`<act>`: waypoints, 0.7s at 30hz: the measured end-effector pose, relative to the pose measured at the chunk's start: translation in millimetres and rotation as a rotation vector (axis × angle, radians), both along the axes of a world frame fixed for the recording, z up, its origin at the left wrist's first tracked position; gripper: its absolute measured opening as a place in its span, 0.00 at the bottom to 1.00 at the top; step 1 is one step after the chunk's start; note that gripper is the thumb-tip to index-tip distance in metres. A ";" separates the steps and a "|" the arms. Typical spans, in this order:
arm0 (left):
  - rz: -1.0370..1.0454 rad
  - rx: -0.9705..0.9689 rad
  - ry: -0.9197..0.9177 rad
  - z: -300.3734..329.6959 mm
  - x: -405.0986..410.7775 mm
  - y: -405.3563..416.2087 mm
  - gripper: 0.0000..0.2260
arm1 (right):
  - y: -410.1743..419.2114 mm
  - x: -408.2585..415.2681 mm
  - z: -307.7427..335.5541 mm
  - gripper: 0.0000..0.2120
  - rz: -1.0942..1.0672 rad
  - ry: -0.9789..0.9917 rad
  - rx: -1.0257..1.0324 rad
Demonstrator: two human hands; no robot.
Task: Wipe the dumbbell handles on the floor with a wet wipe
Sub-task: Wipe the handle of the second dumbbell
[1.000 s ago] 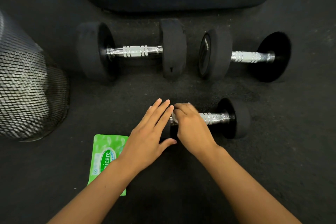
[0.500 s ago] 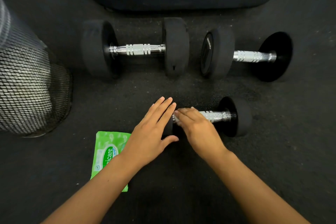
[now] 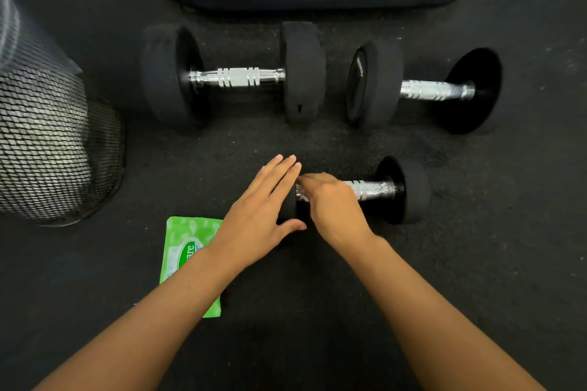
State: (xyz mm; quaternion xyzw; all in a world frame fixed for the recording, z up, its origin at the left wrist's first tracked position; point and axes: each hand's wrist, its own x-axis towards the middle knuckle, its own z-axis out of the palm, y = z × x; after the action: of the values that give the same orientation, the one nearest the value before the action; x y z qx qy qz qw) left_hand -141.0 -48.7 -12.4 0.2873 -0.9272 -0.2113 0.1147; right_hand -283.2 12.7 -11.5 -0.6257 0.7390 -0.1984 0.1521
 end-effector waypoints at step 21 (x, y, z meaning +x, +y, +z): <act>-0.010 -0.035 -0.015 -3.0 2.3 5.1 0.40 | -25.9 -31.9 9.0 0.10 0.052 -0.059 0.305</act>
State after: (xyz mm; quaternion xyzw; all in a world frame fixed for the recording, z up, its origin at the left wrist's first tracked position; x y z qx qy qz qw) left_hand -138.6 -43.6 -15.4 0.2822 -0.9330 -0.1934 0.1116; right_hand -315.1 -13.2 -2.5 -0.6082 0.7393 -0.0984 0.2719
